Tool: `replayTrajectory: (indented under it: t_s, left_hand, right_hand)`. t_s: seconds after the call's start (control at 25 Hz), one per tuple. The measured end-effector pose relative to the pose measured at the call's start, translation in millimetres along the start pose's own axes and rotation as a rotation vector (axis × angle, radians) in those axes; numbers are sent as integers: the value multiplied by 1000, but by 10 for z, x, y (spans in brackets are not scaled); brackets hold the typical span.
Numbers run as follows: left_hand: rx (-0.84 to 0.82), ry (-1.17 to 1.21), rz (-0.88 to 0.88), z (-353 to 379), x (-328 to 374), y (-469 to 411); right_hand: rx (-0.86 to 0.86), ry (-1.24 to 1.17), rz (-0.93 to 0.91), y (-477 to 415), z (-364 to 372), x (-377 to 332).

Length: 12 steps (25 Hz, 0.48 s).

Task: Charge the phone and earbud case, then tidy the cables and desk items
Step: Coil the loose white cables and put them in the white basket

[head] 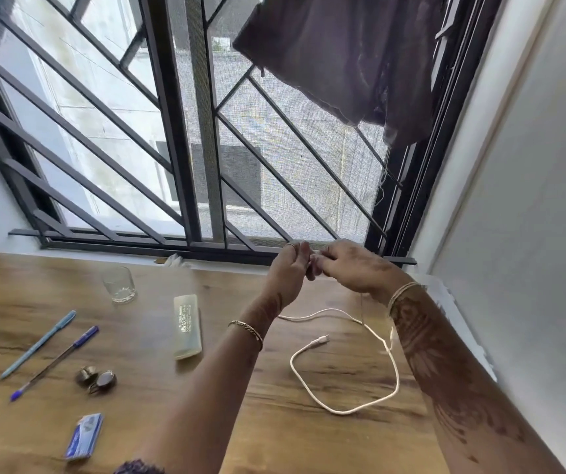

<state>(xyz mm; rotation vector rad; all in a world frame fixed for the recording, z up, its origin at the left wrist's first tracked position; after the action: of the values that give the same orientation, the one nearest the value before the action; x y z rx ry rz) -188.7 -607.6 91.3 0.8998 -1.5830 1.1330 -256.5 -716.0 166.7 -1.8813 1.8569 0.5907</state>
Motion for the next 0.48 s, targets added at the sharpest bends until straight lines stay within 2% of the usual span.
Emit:
replayTrajectory:
  t_s: [0.08,0.24,0.48]
  left_hand:
    - [-19,-22,-32,-17,-70,40]
    - [-86,150,-76,18,74,139]
    - [-67,702,-185,16,291,191]
  right_hand:
    - [65,-51,-8,-79,-23,5]
    - [225,-161,15,-214,7,128]
    - [242,-226,28,-240,211,291]
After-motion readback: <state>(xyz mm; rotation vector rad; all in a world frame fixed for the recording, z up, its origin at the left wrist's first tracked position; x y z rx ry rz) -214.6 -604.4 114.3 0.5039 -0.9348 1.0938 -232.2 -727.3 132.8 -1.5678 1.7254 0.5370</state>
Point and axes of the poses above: each hand's wrist, its own y-axis away from the middle knuckle, its own z-axis out of the palm, x = y × z, the point moved 1 cm from there along -y, towards the middle knuckle
